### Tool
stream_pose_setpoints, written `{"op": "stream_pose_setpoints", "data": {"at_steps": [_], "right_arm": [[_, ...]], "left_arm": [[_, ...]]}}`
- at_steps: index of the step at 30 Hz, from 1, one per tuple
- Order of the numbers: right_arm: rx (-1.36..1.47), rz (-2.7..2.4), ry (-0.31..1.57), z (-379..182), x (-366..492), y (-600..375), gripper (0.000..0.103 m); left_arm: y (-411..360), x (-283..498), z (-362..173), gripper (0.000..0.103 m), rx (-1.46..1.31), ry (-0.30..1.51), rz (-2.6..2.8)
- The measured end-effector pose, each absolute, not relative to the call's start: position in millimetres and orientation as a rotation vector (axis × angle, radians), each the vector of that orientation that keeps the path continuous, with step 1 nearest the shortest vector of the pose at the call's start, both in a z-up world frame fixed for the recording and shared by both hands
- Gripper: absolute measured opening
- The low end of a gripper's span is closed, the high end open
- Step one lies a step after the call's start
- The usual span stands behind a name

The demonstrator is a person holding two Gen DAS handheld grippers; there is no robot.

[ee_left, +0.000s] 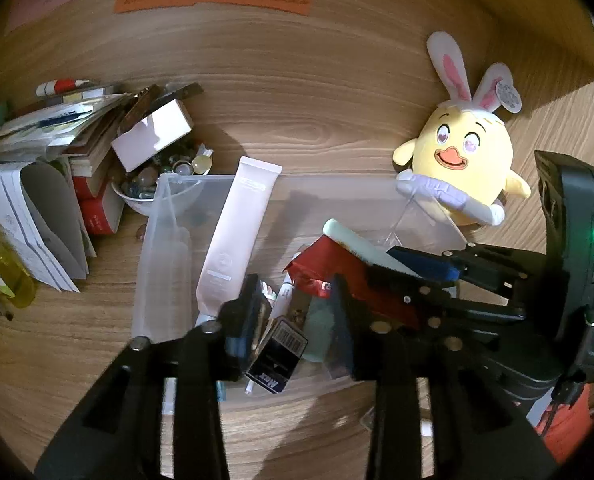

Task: Organize objects
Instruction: 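Open the right gripper to drop the tube while the left gripper releases the charm, then move both grippers back toward the green badge and pink-capped tube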

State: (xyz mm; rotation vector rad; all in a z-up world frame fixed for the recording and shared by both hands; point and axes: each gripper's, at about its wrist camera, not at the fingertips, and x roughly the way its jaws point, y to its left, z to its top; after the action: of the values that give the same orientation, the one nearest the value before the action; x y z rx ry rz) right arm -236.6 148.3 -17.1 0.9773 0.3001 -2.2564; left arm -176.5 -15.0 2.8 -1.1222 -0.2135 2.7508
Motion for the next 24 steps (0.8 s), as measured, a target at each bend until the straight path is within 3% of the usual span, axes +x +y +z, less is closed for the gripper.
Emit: {"op": "stream_pose_setpoints", "data": {"at_steps": [5,16,24], "right_arm": [[0.948,-2.279,0.295,-8,-232,152,0.039],[0.854,-2.310,0.283,21,-209,162,0.057],[0.787,-2.334,0.261,37,-180,179,0.066]], "left_arm": [[-19,-169,10,0.046,-1.091,-0.222,2.764],[-24,-134,40,0.075,-0.970,-0.173,2.855],[-24,-110,39,0.081,-0.974,-0.150,2.860]]}}
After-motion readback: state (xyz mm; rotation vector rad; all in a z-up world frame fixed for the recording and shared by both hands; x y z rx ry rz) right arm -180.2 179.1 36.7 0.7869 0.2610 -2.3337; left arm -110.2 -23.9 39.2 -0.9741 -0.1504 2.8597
